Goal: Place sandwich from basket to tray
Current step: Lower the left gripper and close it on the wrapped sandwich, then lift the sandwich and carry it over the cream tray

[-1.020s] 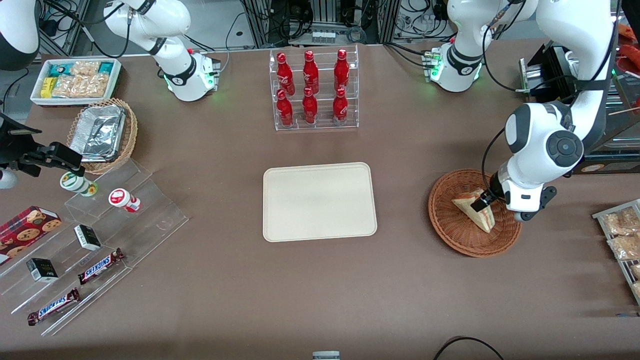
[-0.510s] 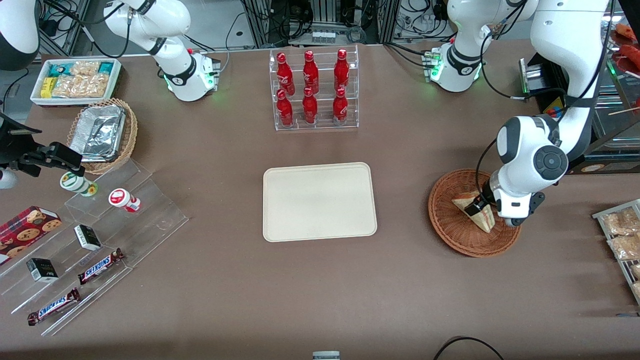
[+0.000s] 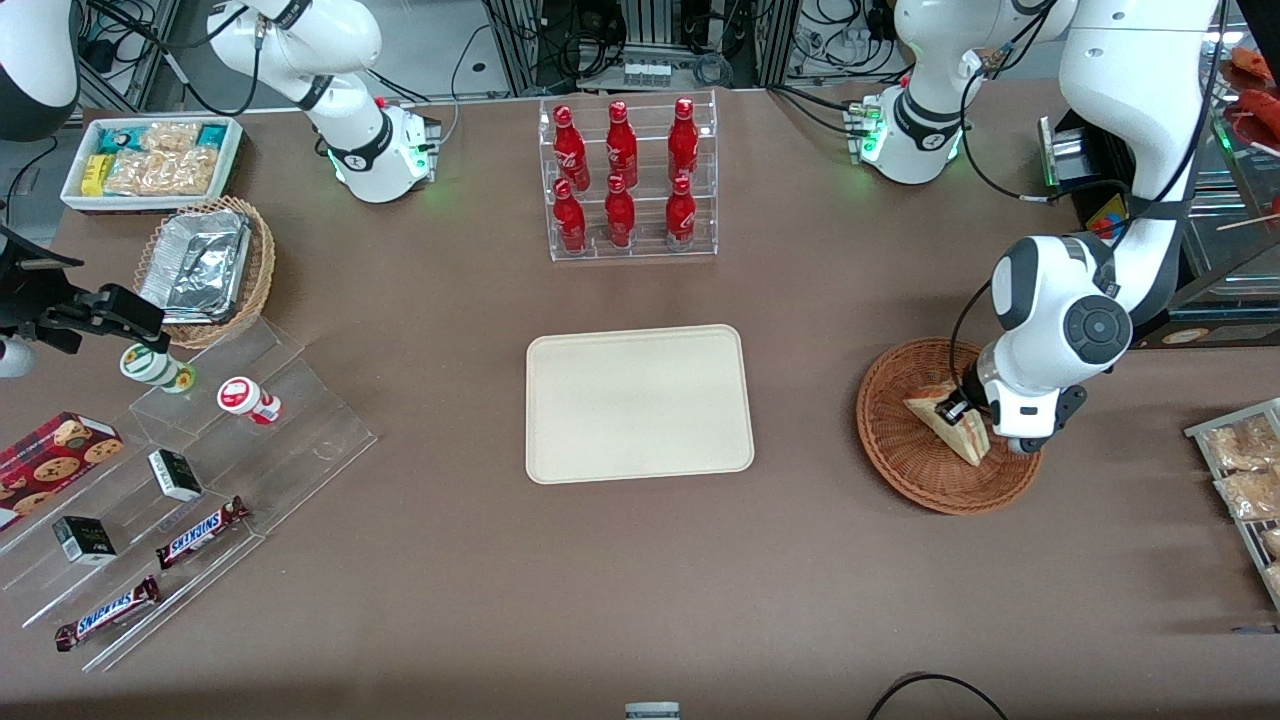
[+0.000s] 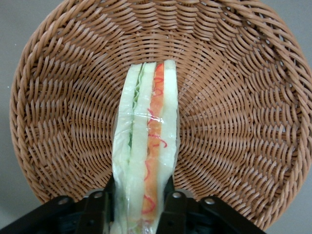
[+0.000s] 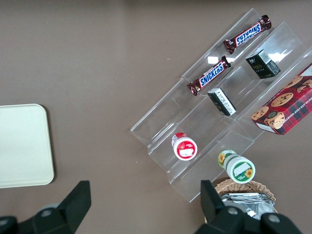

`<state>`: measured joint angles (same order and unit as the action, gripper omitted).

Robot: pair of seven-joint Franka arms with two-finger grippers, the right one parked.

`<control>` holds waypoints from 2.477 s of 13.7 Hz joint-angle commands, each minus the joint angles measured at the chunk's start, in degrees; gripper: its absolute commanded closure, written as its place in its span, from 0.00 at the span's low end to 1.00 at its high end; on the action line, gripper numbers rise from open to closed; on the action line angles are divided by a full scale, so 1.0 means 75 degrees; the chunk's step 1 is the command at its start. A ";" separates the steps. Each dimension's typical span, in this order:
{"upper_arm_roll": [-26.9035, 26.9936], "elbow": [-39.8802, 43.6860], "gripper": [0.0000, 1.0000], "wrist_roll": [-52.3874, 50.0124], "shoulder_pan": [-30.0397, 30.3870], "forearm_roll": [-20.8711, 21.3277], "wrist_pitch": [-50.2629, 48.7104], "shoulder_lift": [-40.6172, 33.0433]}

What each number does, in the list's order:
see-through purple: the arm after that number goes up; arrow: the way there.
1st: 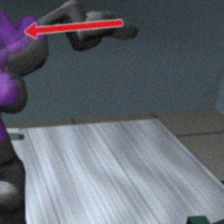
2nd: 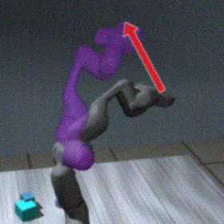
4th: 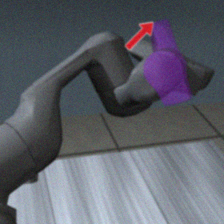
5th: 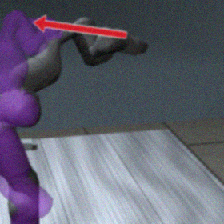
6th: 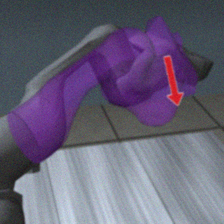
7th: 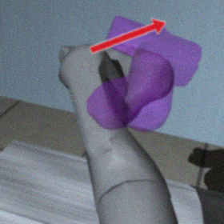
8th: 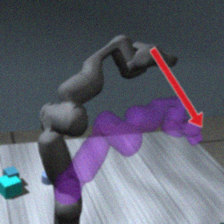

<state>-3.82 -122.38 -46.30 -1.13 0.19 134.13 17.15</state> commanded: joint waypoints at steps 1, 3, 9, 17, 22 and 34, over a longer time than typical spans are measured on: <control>0.0017 0.0052 1.00 -0.0027 -0.0014 -0.0049 -0.0373 -0.0281; -0.0006 0.0425 1.00 -0.0003 -0.0037 -0.0037 -0.1076 -0.0492; -0.1198 0.2008 1.00 -0.0096 -0.0084 -0.0061 -0.3246 -0.0470; -0.1869 0.2933 1.00 -0.0003 -0.1628 -0.0061 -0.3036 0.0664; -0.1869 0.4128 1.00 -0.0026 -0.2684 -0.0037 -0.2920 0.1813; -0.1775 0.6368 1.00 -0.1338 -0.4197 0.0572 -0.2907 0.3830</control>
<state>-17.92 -78.40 -54.71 -31.35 2.89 113.18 44.02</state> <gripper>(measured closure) 0.855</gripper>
